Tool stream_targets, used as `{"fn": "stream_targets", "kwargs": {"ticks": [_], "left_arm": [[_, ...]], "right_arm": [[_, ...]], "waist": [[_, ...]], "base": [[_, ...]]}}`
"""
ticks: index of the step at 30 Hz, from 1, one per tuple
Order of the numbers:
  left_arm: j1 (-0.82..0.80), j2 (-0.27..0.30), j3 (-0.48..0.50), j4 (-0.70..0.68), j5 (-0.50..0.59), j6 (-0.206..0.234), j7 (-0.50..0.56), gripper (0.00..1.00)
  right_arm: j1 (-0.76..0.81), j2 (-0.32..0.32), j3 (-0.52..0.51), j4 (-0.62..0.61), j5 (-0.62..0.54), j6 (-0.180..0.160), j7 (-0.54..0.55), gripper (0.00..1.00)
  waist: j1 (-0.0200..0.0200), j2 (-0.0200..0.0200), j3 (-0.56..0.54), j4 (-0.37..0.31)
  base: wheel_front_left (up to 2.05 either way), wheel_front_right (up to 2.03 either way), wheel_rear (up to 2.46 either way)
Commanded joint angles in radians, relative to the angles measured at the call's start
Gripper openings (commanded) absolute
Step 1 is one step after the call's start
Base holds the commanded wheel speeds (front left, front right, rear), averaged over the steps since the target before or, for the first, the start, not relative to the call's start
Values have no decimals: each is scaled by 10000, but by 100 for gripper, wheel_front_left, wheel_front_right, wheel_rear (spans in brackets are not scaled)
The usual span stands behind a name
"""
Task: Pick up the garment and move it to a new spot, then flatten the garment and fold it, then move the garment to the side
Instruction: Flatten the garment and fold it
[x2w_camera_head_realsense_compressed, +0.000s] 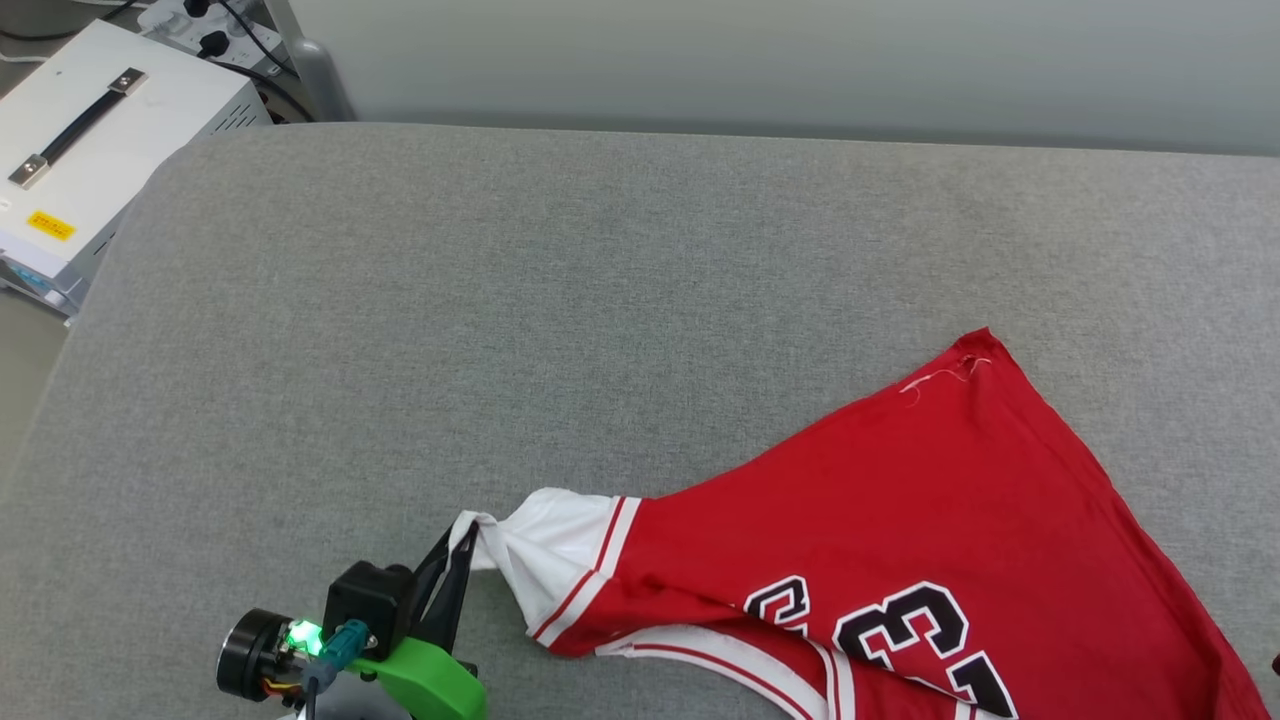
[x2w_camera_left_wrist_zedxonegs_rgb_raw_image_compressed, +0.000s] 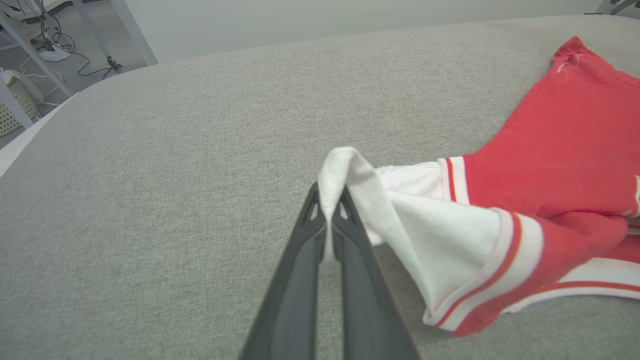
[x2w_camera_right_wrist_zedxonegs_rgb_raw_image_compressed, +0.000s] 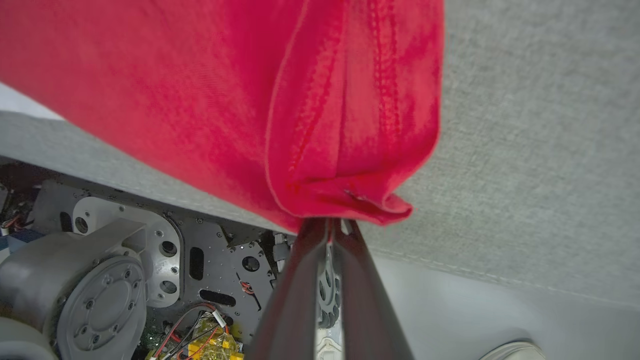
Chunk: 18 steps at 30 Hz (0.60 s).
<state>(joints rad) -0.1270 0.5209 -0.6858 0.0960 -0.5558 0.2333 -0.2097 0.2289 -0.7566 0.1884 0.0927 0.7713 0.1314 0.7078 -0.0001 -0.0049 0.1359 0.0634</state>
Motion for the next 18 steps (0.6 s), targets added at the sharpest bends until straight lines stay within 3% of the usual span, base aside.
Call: {"fn": "stream_targets", "kwargs": {"ticks": [1, 2, 3, 4, 5, 13, 18], "left_arm": [[50, 70, 5, 0, -93, 31, 11, 0], [51, 79, 14, 4, -101, 38, 9, 0], [60, 91, 23, 10, -111, 50, 5, 0], [71, 96, 23, 15, -118, 60, 5, 0], [76, 99, -15, 16, -122, 84, 41, 0], [-108, 147, -62, -203, -28, 135, 110, 0], [-443, 44, -136, -268, 83, 85, 132, 0]], "right_arm": [[140, 92, -42, 49, -116, -7, -50, 0], [131, 179, -122, 50, -162, -7, -126, 0], [62, 260, -246, 25, -244, -7, -227, 42], [-9, 307, -358, -9, -307, -7, -306, 100], [-390, 387, -963, -408, -463, -7, -575, 100], [-2112, -140, -1893, -2324, -629, -7, -618, 100], [-3938, -322, -1775, -2909, -813, -7, -97, 100]], "waist": [[1, 49, 39, -12], [1, 49, 44, -37], [1, 49, 38, -68], [1, 49, 29, -88], [1, 49, -62, -136], [1, 49, 125, 25], [1, 49, 494, 318]], "base": [[0, 0, 0], [0, 0, 0], [0, 0, 0], [0, 0, 0], [0, 0, 0], [0, 0, 0], [0, 0, 0]]}}
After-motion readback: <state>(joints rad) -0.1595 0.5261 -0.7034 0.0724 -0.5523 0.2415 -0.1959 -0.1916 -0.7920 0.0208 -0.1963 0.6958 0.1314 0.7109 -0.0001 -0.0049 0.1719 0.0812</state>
